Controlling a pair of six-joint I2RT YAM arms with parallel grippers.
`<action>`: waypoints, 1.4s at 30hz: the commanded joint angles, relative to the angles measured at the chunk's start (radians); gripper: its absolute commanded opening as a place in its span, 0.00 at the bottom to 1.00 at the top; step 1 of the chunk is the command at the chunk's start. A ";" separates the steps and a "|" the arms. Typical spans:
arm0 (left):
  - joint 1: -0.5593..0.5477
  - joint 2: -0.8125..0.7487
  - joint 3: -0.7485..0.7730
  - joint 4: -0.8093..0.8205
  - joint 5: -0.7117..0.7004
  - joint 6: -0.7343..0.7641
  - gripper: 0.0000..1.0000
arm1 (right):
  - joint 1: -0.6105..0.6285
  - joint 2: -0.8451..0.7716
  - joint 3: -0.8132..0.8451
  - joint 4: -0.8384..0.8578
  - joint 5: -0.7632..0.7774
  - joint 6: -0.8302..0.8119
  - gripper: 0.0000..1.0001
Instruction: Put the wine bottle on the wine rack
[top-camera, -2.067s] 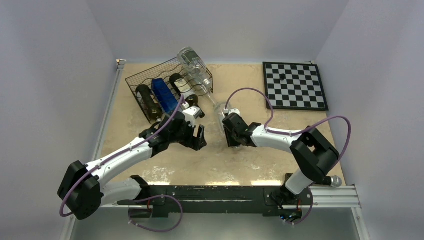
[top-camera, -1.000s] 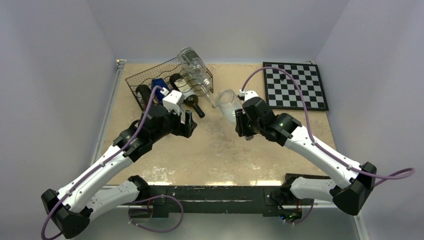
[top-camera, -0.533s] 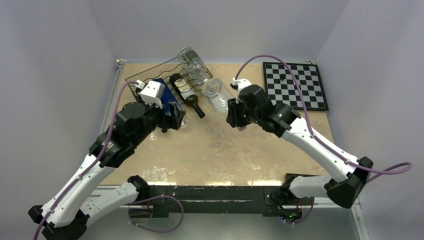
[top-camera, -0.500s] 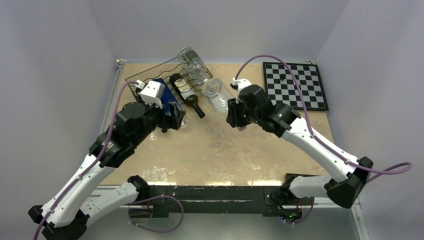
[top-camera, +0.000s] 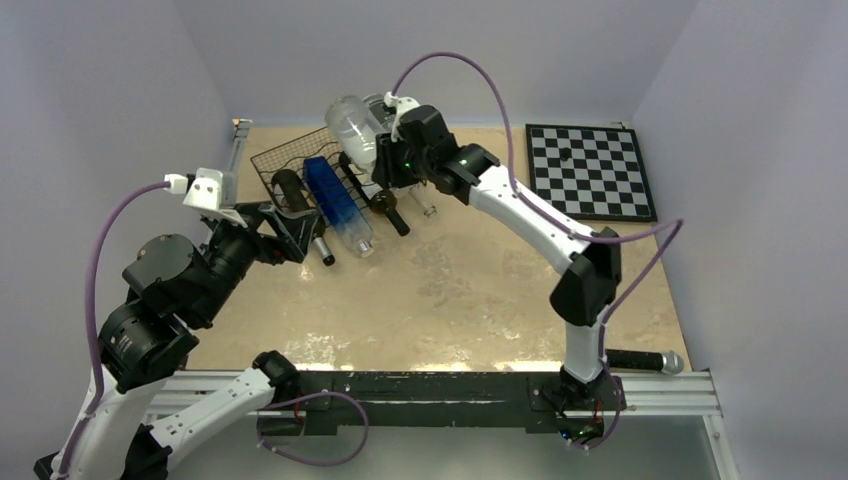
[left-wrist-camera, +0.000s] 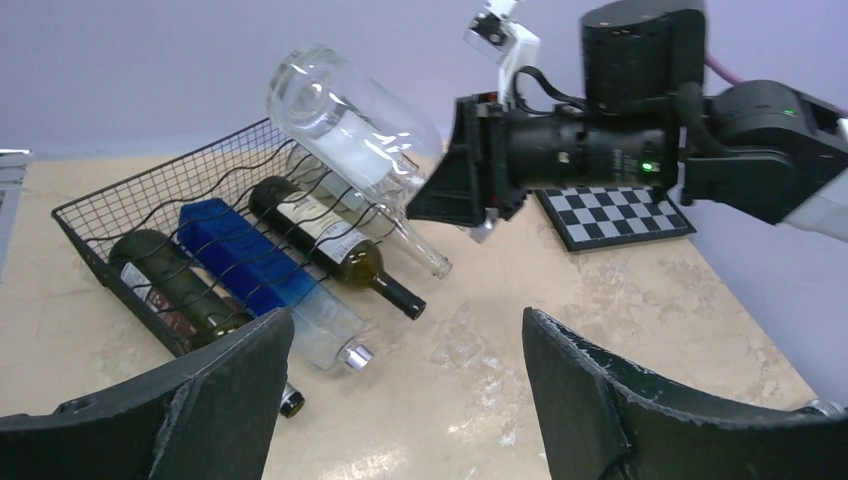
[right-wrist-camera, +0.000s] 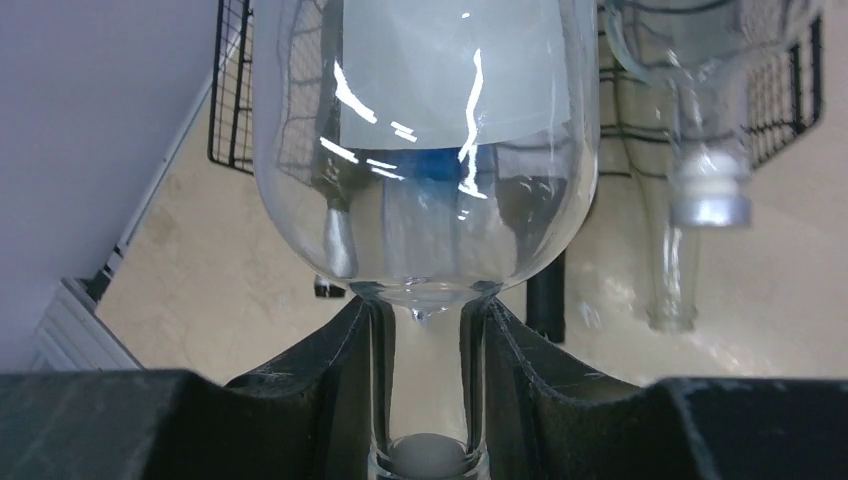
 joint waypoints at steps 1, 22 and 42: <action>-0.001 -0.004 0.046 -0.101 -0.039 -0.021 0.88 | -0.002 0.072 0.204 0.305 -0.045 0.042 0.00; 0.000 -0.054 0.010 -0.193 -0.081 -0.095 0.88 | -0.002 0.330 0.309 0.457 0.096 -0.075 0.00; -0.001 -0.035 0.002 -0.190 -0.099 -0.079 0.88 | -0.003 0.413 0.367 0.385 0.220 -0.124 0.70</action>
